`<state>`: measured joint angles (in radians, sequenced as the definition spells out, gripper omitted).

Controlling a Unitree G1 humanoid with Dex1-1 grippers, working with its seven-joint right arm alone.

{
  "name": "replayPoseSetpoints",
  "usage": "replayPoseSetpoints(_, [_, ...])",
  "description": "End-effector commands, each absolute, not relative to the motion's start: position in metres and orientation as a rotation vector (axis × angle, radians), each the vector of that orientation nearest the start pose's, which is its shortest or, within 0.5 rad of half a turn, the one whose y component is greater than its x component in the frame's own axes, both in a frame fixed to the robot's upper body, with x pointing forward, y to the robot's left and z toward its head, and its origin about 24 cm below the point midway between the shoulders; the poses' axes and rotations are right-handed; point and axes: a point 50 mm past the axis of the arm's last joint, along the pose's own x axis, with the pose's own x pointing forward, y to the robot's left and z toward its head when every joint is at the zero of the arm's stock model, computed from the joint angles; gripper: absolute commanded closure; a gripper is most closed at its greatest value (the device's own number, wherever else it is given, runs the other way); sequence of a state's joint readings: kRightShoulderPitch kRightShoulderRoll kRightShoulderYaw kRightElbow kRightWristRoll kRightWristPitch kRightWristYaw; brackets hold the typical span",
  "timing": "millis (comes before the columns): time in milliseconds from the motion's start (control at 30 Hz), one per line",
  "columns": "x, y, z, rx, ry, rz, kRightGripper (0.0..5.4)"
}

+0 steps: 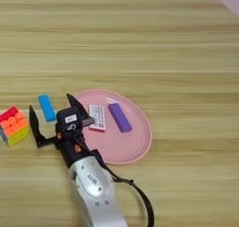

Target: Move the objects on the table

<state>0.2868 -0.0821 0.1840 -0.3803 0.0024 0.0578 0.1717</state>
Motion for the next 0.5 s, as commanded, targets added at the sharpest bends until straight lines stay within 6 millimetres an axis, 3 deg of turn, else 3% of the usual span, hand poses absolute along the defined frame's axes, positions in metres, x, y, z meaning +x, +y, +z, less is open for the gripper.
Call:
replayPoseSetpoints(33, [0.201,-0.139,0.078,-0.063,-0.114,0.246,0.05])
replayPoseSetpoints(400, [0.218,-0.229,0.093,-0.295,-0.127,-0.05,0.05])
replayPoseSetpoints(500, [0.221,-0.245,0.089,-0.353,-0.092,-0.108,0.05])
